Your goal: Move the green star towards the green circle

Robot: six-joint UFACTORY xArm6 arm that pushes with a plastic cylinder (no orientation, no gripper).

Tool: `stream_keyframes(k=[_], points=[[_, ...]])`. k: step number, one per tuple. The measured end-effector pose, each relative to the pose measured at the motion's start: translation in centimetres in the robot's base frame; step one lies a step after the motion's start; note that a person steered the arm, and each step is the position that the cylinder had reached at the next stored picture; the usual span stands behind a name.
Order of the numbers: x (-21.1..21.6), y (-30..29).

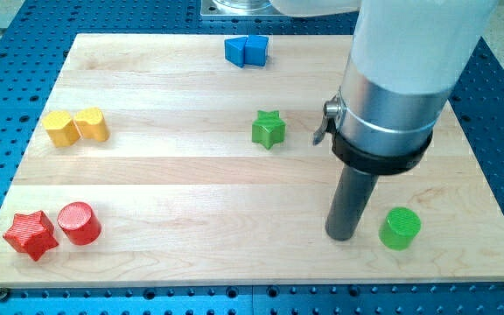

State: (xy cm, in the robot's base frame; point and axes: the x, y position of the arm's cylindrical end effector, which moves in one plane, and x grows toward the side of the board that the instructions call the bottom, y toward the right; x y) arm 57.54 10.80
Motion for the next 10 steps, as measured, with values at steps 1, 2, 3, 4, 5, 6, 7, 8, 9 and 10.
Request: stream_keyframes(k=[1,2,3,4,5,6,7,8,9,10], points=[[0.1,5.5],[0.0,8.7],[-4.4,4.5],[-13.1,3.3],[-21.7,1.5],[-23.3,-7.7],[-16.8,-8.8],[-14.7,-4.5],[-15.4,-1.7],[-20.9,-5.4]])
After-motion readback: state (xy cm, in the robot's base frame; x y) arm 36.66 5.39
